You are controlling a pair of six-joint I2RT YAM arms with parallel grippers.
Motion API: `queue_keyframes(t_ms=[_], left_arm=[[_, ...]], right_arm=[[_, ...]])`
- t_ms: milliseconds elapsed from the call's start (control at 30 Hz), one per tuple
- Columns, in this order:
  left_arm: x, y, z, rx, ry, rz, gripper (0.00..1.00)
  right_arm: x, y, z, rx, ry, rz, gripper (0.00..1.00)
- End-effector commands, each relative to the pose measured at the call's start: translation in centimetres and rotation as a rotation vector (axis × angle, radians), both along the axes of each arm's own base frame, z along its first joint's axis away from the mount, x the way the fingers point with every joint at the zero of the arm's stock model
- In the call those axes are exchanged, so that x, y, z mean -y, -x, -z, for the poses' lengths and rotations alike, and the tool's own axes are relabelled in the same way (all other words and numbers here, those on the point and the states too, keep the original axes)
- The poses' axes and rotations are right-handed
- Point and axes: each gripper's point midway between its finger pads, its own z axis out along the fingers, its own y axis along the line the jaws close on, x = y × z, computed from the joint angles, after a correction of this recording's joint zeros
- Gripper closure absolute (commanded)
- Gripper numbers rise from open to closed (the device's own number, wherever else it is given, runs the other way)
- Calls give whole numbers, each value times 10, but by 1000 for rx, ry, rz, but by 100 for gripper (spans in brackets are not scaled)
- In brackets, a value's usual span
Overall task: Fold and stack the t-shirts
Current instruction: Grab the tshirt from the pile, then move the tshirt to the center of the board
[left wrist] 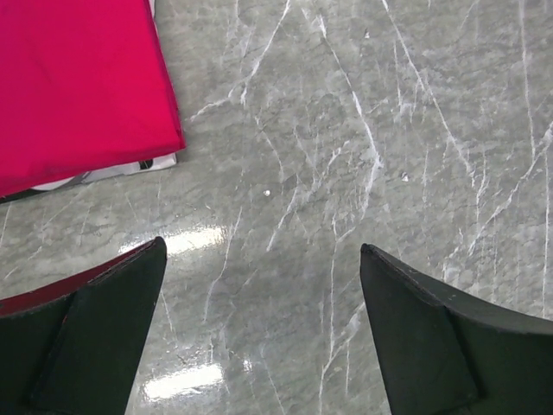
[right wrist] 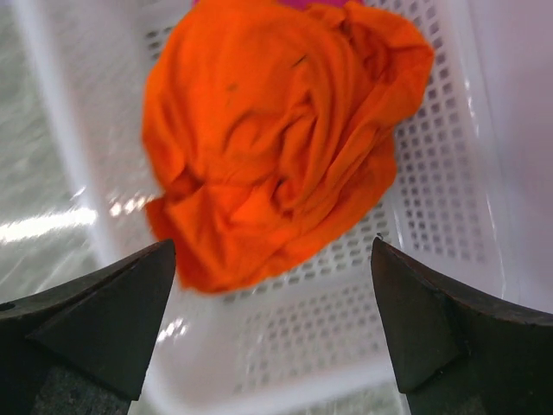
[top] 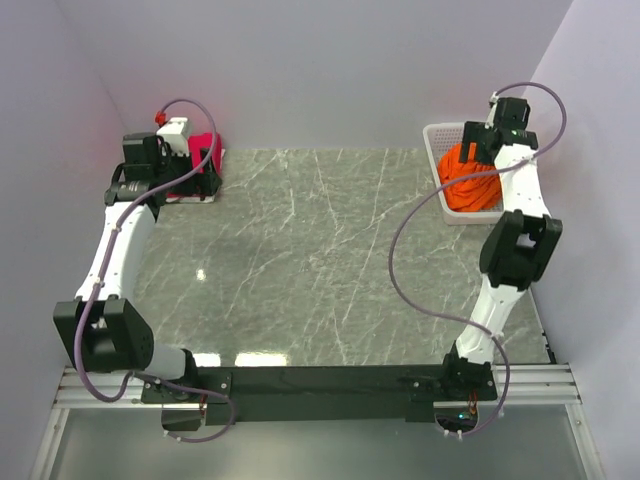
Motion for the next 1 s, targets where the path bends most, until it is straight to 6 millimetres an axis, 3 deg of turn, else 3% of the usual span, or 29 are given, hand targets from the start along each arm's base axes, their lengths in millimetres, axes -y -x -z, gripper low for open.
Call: queue_keyframes(t_ms=[0, 33, 100, 167, 200, 267, 300, 333, 367, 400, 433, 467, 500, 533, 600, 633, 667, 700, 800, 833, 900, 967], left_arm=[[3, -5, -10, 9, 4, 13, 0], [0, -5, -5, -3, -5, 1, 0], [-3, -5, -1, -12, -20, -14, 1], [-9, -2, 4, -21, -62, -19, 1], [-10, -1, 5, -21, -76, -19, 0], [-14, 1, 6, -28, -93, -29, 1], [-16, 1, 6, -27, -105, -29, 0], [-16, 2, 4, -24, -110, -30, 1], [-18, 3, 4, -24, -121, -37, 1], [-19, 2, 4, -22, -126, -42, 1], [-20, 3, 2, -17, -128, -45, 1], [-21, 2, 1, -12, -125, -50, 1], [-19, 3, 1, -11, -120, -46, 1], [-18, 3, 0, -5, -116, -42, 1], [-13, 4, -1, 1, -95, -25, 0], [-10, 4, -2, 4, -78, -18, 1], [-9, 4, -3, 4, -70, -16, 1], [-7, 4, -5, 12, -65, -10, 1], [-5, 4, -7, 17, -50, -5, 1], [-4, 5, -10, 29, -48, -3, 1], [-3, 6, -10, 31, -40, -2, 1], [-3, 7, -12, 38, -37, -3, 1]], right_arm=[[25, -28, -2, 51, 59, 83, 0], [31, -35, 15, 37, 67, 99, 0], [41, -48, 23, 71, 97, 124, 0], [40, -59, 42, 58, 91, 99, 0], [40, -64, 61, 33, 80, 95, 0], [43, -73, 65, 38, 82, 98, 1], [45, -75, 82, 7, 83, 103, 3], [48, -76, 84, 6, 83, 106, 11], [48, -76, 85, 2, 81, 105, 38], [49, -75, 84, 6, 75, 108, 50], [45, -74, 69, 33, 58, 95, 60], [44, -70, 63, 36, 46, 88, 80], [43, -67, 52, 50, 36, 90, 89], [42, -62, 20, 99, 40, 92, 99], [39, -52, -13, 140, 43, 92, 100], [34, -36, -70, 232, 59, 86, 100], [33, -29, -83, 253, 64, 89, 100], [30, -17, -117, 319, 76, 92, 100], [23, 0, -152, 378, 69, 79, 100], [19, 11, -173, 417, 70, 76, 100], [14, 21, -194, 459, 71, 69, 100], [10, 37, -228, 532, 88, 65, 100]])
